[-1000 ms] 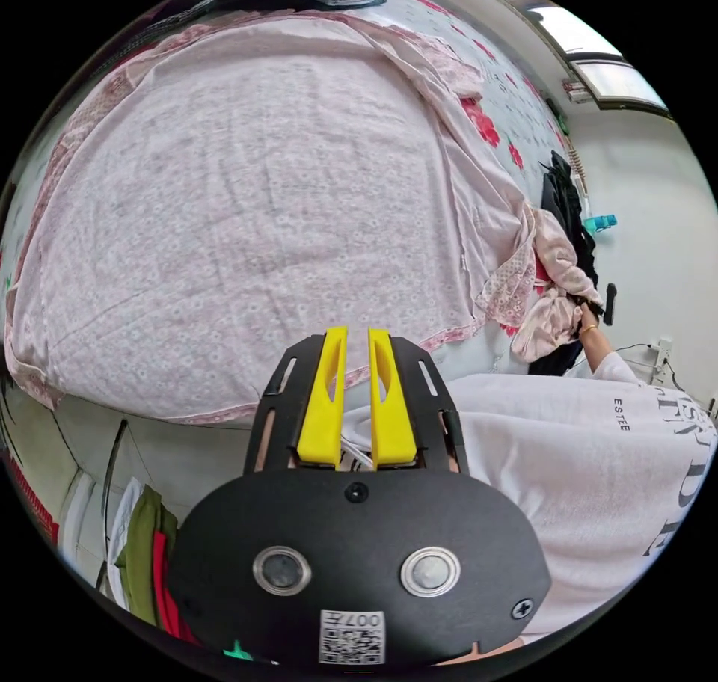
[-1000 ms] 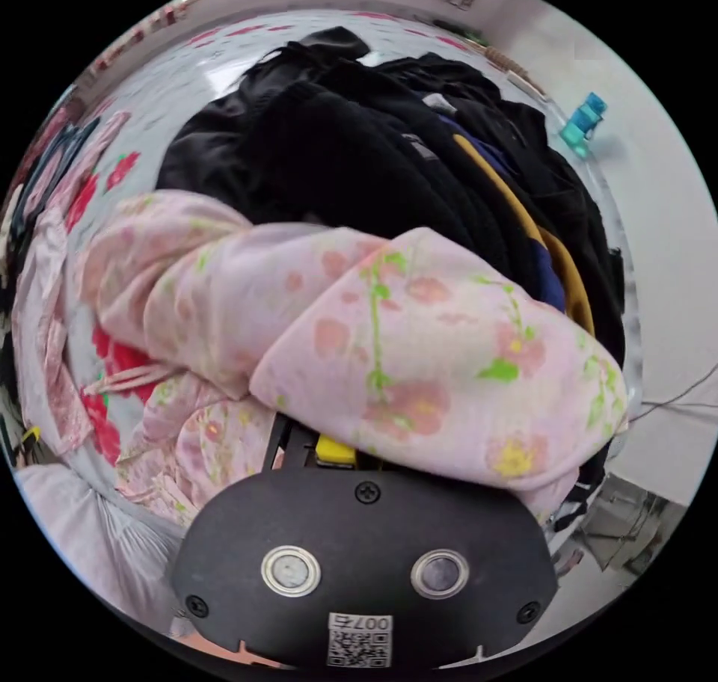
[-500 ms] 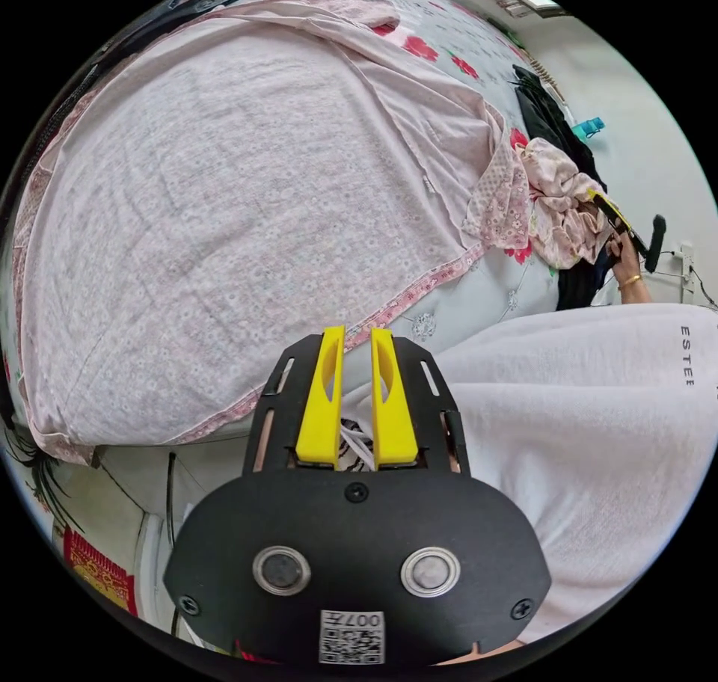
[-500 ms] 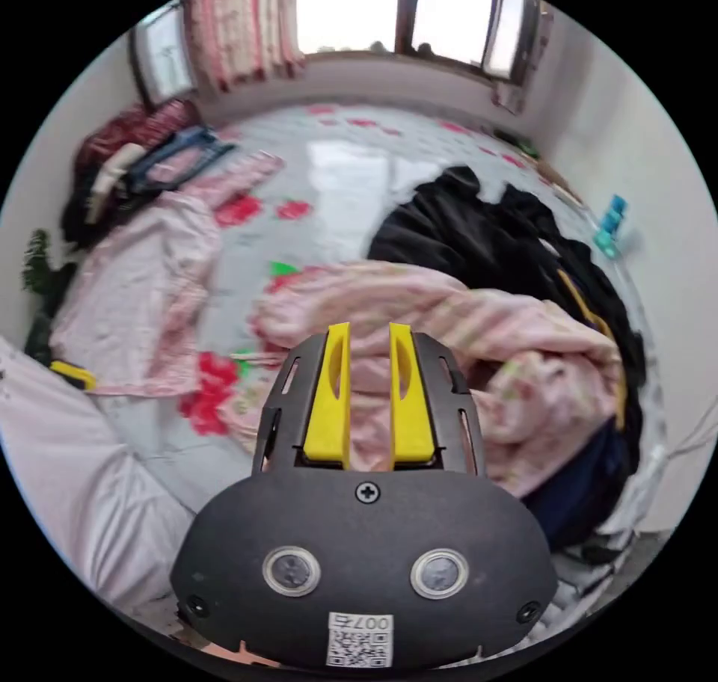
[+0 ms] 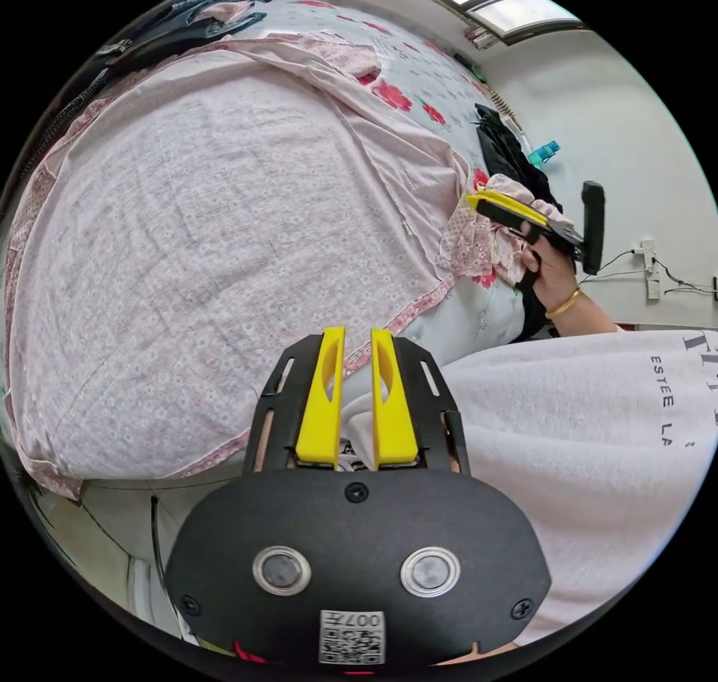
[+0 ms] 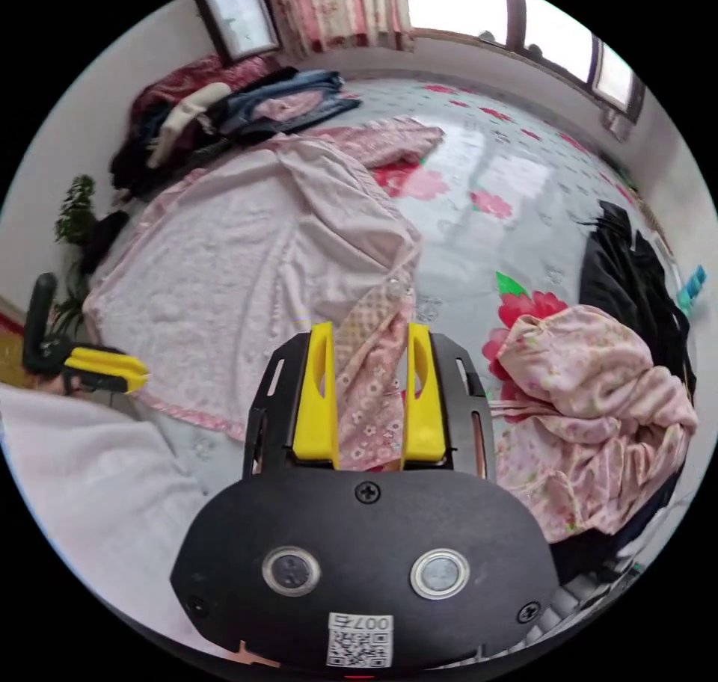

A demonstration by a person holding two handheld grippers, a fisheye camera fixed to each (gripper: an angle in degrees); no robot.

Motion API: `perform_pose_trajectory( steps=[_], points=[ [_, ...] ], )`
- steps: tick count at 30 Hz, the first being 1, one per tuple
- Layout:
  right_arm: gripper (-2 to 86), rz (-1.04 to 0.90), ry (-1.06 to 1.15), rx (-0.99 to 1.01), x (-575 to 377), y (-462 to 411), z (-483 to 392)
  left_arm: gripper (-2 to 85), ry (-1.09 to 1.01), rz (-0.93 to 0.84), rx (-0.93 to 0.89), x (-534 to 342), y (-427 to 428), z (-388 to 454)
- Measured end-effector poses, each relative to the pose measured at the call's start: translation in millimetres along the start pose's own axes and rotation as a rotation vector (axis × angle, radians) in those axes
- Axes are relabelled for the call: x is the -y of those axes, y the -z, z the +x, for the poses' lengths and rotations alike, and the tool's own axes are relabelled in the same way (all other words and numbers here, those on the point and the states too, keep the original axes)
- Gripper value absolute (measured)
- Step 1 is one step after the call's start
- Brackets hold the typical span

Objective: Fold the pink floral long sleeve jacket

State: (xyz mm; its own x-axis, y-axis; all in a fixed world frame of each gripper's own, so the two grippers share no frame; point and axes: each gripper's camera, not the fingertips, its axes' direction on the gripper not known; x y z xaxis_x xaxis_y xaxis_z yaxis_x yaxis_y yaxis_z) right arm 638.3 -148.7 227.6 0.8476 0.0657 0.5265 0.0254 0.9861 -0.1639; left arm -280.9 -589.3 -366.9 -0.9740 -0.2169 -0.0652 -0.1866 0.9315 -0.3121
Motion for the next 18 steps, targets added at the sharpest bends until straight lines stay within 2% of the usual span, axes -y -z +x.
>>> perform_pose_trajectory(
  steps=[4, 7, 9, 12, 14, 18],
  points=[
    [4.2, -0.128, -0.068, -0.002, 5, -10, 36, 6.4, -0.016, 0.049, -0.023, -2, 15, -21],
    [1.4, 0.000, -0.016, -0.007, -7, 41, 50, 6.7, -0.017, 0.089, -0.054, -5, 27, -37],
    [0.7, 0.101, 0.063, 0.098, -16, 87, 49, 7.2, -0.027, 0.116, -0.081, -6, 33, -46],
    [0.4, 0.202, 0.344, 0.338, -32, 154, 21, 8.1, -0.053, 0.154, -0.121, -6, 41, -56],
    [0.7, 0.112, 0.609, 0.486, -42, 165, -21, 8.5, -0.063, 0.174, -0.150, -6, 44, -62],
    [2.5, -0.155, 0.773, 0.712, -58, 125, -67, 9.4, -0.032, 0.163, -0.210, -10, 41, -83]
  ],
)
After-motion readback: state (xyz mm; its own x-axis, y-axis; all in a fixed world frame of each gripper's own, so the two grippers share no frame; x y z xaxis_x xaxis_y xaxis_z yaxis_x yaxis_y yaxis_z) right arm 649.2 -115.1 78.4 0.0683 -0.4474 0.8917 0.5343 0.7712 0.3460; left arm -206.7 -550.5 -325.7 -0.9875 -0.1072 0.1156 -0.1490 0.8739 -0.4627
